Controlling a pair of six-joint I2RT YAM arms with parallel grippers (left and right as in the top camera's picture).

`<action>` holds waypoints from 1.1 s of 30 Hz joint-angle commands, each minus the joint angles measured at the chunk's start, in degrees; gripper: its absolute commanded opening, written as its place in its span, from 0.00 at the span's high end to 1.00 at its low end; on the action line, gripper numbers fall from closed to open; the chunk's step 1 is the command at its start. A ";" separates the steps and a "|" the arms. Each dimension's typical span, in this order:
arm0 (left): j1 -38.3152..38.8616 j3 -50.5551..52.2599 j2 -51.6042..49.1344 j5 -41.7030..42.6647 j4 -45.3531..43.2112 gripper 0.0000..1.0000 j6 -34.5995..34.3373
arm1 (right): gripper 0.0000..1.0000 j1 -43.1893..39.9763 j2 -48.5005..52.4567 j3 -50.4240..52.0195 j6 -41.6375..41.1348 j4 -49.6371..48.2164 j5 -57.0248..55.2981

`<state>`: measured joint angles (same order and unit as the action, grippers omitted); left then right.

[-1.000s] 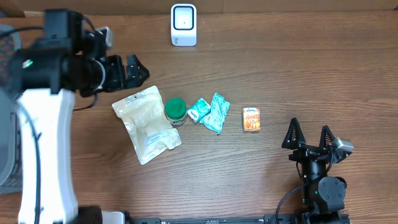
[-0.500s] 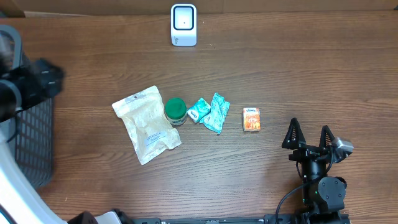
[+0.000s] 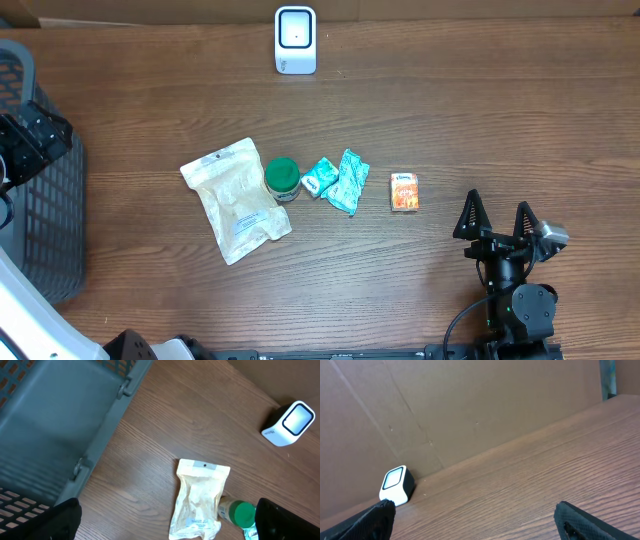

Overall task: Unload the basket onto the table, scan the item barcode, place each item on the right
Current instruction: 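Retract the left gripper back over the basket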

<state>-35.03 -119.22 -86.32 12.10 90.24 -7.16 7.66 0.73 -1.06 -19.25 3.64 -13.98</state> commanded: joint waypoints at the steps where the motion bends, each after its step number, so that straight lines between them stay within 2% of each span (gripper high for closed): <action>1: -0.20 -0.50 -0.26 -0.55 -0.07 0.00 -0.74 | 0.00 0.44 -0.50 0.61 0.44 -0.31 -0.79; 33: -0.20 -0.50 -0.26 -0.52 -0.07 0.00 -0.74 | 0.00 0.44 -0.50 0.61 0.44 -0.31 -0.79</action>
<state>-35.03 -119.22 -86.32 12.10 90.24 -7.35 7.66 0.73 -1.06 -19.25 3.66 -13.98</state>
